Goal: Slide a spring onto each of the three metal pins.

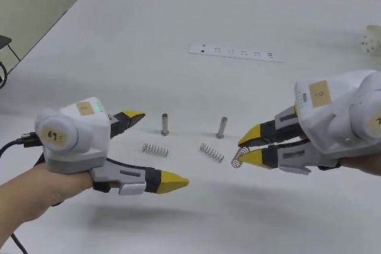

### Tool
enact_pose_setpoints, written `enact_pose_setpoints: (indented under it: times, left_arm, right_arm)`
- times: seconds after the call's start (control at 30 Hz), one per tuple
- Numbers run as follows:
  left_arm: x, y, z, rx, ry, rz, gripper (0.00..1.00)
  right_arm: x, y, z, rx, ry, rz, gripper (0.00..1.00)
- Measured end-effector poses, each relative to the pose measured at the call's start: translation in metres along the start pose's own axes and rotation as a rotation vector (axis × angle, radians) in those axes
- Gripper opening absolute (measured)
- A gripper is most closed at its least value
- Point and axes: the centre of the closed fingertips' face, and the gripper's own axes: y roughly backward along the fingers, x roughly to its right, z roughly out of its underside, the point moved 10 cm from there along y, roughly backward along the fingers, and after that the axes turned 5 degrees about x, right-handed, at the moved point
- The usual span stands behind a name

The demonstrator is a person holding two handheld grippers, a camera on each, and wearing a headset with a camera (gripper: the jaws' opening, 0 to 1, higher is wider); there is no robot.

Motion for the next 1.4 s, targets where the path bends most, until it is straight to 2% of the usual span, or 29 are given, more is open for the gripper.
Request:
enact_pose_setpoints:
  times: [0.33, 0.77, 1.03, 1.13, 1.27, 1.4]
  left_arm:
    - [-0.004, 0.006, 0.001, 0.001, 0.006, -0.020, 0.98]
    - [-0.005, 0.007, 0.002, 0.002, 0.012, -0.026, 0.98]
    - [-0.008, 0.011, 0.005, 0.001, 0.016, -0.039, 0.98]
    - [-0.009, 0.012, 0.006, -0.003, 0.021, -0.042, 0.98]
    - [-0.010, 0.014, 0.005, -0.004, 0.022, -0.041, 0.98]
    - [-0.012, 0.015, 0.005, -0.005, 0.022, -0.043, 0.98]
  right_arm:
    - [0.007, 0.003, 0.014, -0.055, -0.047, -0.014, 0.07]
    - [0.020, 0.016, 0.032, -0.092, -0.128, 0.007, 0.07]
    - [0.035, 0.026, 0.048, -0.117, -0.173, 0.061, 0.07]
    - [0.043, 0.031, 0.054, -0.125, -0.210, 0.107, 0.07]
    - [0.052, 0.037, 0.060, -0.133, -0.234, 0.142, 0.07]
    - [0.058, 0.041, 0.065, -0.135, -0.253, 0.160, 0.07]
